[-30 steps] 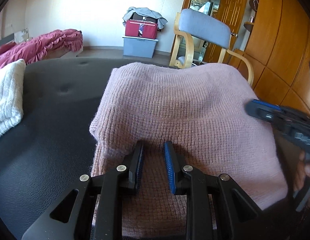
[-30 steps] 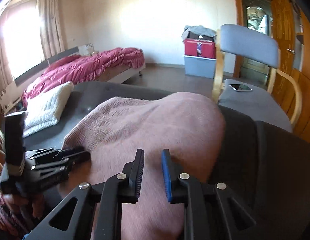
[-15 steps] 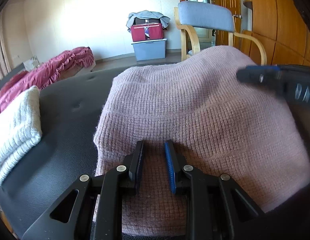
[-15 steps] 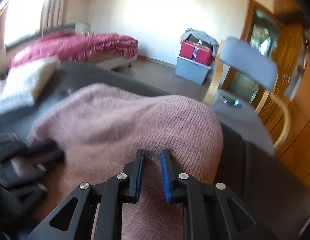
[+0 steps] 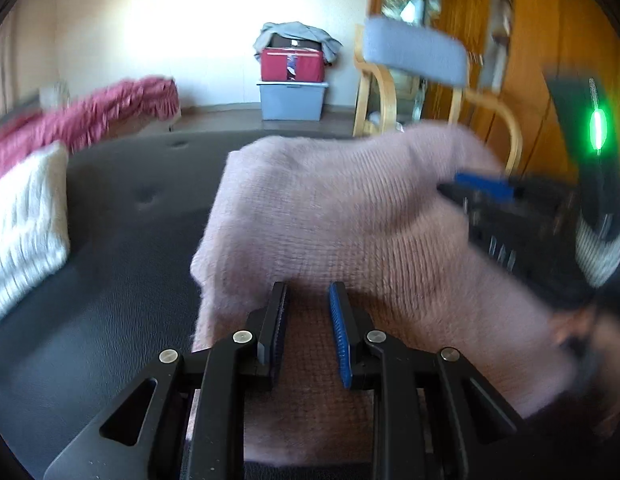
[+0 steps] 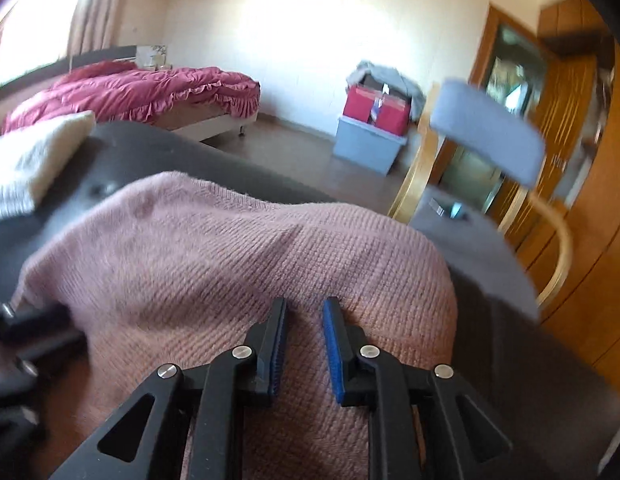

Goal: Fold clothes
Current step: 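Grasp the folded pink sweater edge with both grippers, then lift the folded pink sweater with both grippers, rolling the tools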

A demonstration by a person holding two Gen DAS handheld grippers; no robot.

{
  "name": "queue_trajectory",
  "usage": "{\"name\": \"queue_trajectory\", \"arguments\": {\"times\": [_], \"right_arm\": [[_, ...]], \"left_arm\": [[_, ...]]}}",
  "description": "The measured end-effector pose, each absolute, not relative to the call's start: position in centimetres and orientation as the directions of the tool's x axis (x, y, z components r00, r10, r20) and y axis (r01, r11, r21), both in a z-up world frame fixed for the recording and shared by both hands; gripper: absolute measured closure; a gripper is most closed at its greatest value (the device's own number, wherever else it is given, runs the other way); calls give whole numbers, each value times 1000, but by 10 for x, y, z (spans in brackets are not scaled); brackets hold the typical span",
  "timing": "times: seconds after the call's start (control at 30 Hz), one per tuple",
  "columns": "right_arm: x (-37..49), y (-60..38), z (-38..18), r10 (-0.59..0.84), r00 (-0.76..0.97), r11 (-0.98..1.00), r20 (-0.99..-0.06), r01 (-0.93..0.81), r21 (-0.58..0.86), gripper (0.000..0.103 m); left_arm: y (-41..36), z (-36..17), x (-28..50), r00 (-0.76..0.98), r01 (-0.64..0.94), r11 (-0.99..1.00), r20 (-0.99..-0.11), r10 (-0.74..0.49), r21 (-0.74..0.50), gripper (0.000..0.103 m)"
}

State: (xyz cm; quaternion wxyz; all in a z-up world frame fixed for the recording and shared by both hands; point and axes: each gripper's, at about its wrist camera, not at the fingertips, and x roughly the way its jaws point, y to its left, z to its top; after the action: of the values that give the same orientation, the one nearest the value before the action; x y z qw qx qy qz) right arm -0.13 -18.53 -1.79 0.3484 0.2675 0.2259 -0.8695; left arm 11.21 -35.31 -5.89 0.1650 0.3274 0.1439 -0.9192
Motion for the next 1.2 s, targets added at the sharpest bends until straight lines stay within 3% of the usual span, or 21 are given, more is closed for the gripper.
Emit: {"name": "queue_trajectory", "arguments": {"times": [0.17,0.33,0.37,0.43,0.5,0.63,0.7,0.93,1.1,1.17,1.2], "right_arm": [[4,-182,-21,-504,-631,-651,-590,727,-221,85],[5,-185,-21,-511,-627,-649,-587,730,-215,84],[6,-186,-21,-513,-627,-649,-587,730,-213,84],[5,-184,-20,-525,-617,-647,-587,737,-196,84],[4,-181,-19,-541,-603,-643,-586,746,-174,84],[1,-176,-18,-572,-571,-631,-589,765,-129,81],[-1,-174,-17,-595,-538,-612,-597,785,-98,77],[-4,-146,2,-640,-468,-587,-610,809,-5,76],[-34,-91,23,-636,-419,-677,-647,706,209,64],[-47,-74,22,-641,-378,-691,-668,662,289,51],[-53,-69,18,-649,-340,-688,-681,644,335,49]], "left_arm": [[-369,-39,91,-722,398,-909,-653,-229,-121,79],[-378,-39,34,-639,412,-907,-680,-359,90,79],[-388,-48,29,-610,427,-901,-711,-350,77,79],[-406,-65,21,-567,459,-888,-755,-330,43,71],[-421,-69,35,-580,520,-854,-743,-335,-22,34],[-445,-82,58,-605,559,-809,-757,-247,-183,22],[-444,-81,62,-593,562,-814,-759,-271,-149,14],[-419,-61,66,-588,491,-870,-726,-357,29,13],[-430,-54,67,-556,459,-888,-769,-316,33,13],[-437,-55,66,-542,453,-892,-791,-284,10,13],[-439,-55,66,-539,453,-892,-798,-270,-4,13]]}}
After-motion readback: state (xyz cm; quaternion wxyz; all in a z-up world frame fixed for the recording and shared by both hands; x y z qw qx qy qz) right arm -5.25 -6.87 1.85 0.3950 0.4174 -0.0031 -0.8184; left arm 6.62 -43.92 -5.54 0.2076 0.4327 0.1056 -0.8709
